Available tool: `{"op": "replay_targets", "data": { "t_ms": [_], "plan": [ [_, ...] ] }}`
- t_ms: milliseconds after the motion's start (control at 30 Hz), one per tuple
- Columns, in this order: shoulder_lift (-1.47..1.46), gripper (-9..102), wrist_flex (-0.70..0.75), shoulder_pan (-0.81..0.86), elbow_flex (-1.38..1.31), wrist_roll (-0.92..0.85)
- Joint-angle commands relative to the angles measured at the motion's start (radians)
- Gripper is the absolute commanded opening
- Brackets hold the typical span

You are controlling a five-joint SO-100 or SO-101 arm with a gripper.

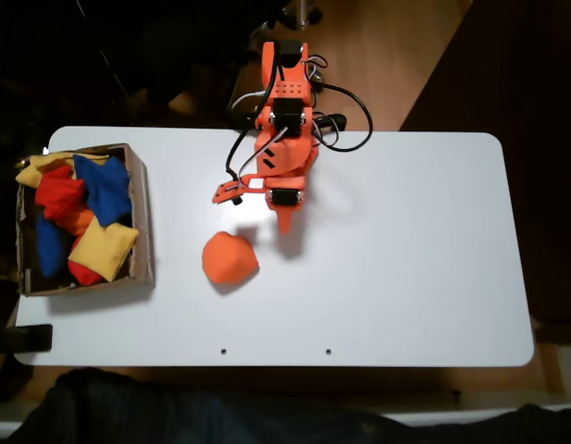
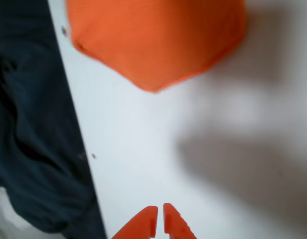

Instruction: Grasp a bag and put it in the box.

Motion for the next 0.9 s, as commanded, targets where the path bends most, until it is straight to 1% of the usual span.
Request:
{"op": "replay_targets", "data": {
  "t_ms": [0,367,633,867],
  "plan": [
    [-0.046,0,-0.020,0.023,-0.095,-0.006],
    [-0.296,0,-0.038,0.138,-0.334,-0.015],
    [-0.426,0,0.037,0.176,-0.523,-0.006],
    [-0.517,0,0.075,0.204,-0.621,-0.005]
  ]
}}
